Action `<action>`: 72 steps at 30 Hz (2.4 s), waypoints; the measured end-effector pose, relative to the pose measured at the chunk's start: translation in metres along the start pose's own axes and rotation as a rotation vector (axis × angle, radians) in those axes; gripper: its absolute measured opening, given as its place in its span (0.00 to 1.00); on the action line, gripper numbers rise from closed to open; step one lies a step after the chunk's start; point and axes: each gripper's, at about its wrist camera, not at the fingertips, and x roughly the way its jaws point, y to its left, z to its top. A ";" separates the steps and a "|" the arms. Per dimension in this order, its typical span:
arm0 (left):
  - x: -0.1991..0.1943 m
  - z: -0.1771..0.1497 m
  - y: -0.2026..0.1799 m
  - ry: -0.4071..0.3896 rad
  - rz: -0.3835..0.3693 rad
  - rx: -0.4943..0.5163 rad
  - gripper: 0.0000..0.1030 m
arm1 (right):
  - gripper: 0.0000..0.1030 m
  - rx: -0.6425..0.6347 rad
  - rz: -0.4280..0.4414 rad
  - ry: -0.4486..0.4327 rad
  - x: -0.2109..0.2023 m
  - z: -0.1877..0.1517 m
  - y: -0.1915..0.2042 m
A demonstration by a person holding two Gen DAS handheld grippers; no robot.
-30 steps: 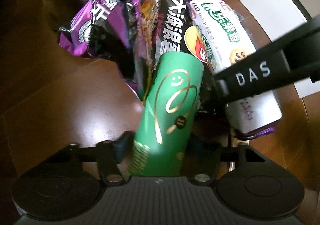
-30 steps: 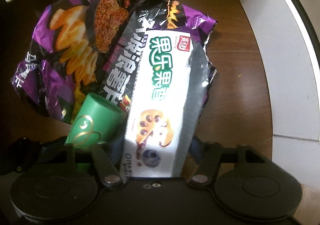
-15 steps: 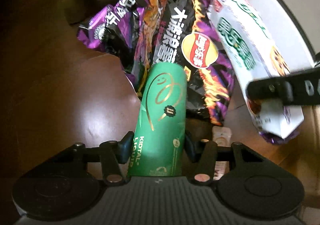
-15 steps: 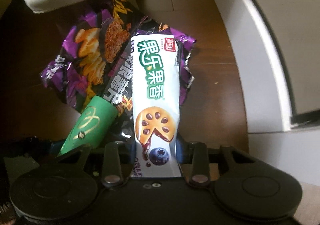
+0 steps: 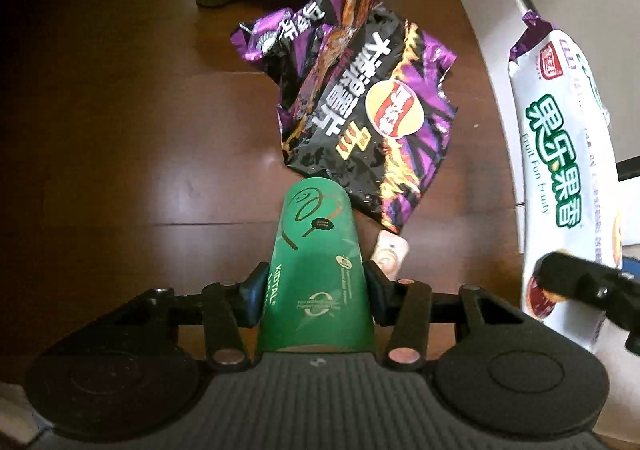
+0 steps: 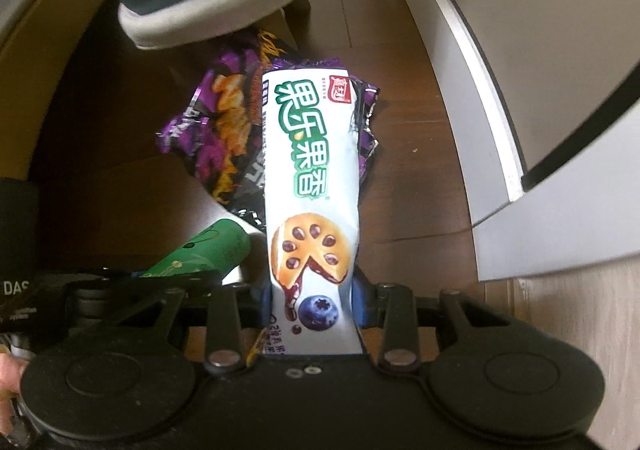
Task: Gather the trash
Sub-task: 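Carry the green can and biscuit packet over the wastebasket, then open both tools over the basket to drop the can and packet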
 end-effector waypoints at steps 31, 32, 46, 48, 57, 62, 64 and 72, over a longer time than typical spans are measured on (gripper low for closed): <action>-0.354 0.122 -0.072 -0.727 -0.076 0.089 0.47 | 0.35 -0.141 0.127 -0.535 -0.236 0.121 0.073; -0.362 0.128 -0.073 -0.743 -0.081 0.094 0.47 | 0.35 -0.140 0.127 -0.546 -0.241 0.129 0.075; -0.386 0.227 -0.072 -0.831 -0.005 0.092 0.47 | 0.35 -0.198 0.045 -0.609 -0.245 0.251 0.121; -0.377 0.240 -0.068 -0.821 0.013 0.083 0.47 | 0.35 -0.203 0.022 -0.602 -0.233 0.266 0.127; -0.327 0.286 -0.031 -0.710 0.078 0.026 0.47 | 0.36 -0.243 -0.030 -0.537 -0.189 0.297 0.143; -0.307 0.303 -0.016 -0.634 0.082 0.007 0.47 | 0.36 -0.256 -0.031 -0.501 -0.172 0.302 0.154; -0.301 0.305 -0.016 -0.618 0.100 0.018 0.47 | 0.38 -0.258 -0.037 -0.474 -0.164 0.302 0.154; -0.288 0.307 -0.029 -0.576 0.146 0.094 0.47 | 0.47 -0.264 -0.063 -0.432 -0.144 0.297 0.153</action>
